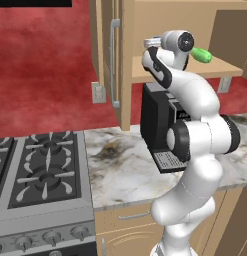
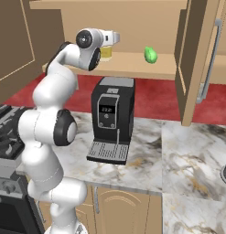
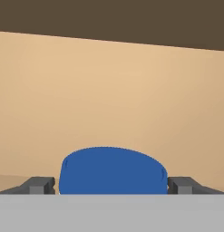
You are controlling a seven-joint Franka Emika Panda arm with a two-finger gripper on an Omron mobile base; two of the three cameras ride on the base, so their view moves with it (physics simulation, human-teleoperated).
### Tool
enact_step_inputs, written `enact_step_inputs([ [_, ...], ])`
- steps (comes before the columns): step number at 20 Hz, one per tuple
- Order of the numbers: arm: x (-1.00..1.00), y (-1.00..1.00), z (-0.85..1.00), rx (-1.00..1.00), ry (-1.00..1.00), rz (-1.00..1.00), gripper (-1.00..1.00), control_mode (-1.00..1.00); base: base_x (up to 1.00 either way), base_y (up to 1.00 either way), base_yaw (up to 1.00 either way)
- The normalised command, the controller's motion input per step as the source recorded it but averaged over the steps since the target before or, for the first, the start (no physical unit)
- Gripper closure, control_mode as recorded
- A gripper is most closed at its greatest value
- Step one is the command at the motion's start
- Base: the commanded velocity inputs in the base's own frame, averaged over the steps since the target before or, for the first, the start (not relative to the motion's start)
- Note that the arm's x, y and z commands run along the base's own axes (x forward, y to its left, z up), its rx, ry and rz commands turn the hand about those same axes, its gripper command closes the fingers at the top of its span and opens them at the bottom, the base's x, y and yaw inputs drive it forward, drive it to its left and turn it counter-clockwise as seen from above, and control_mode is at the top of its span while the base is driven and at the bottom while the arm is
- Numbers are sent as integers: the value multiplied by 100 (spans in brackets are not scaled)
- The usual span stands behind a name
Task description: The dining table condiment station is running low on mayonnaise. Refill the condiment station by opening the cabinet and taking the mayonnaise from the cabinet and placing it on the dining table.
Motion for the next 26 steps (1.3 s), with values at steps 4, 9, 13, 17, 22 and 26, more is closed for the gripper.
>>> enact_step_inputs([
  [4, -48, 6, 0, 0, 0, 4, 100, -100, 0, 0, 0],
  [9, -92, 0, 0, 0, -6, 5, 100, -100, 0, 0, 0],
  [13, -100, 0, 8, 0, -8, 2, 100, -100, 0, 0, 0],
  [17, -100, 0, 23, 0, -5, 0, 100, -100, 0, 0, 0],
  [22, -100, -32, 4, 0, -4, 2, 100, -100, 0, 0, 0],
  [26, -100, -39, 0, 1, 0, 5, 100, -100, 0, 0, 0],
])
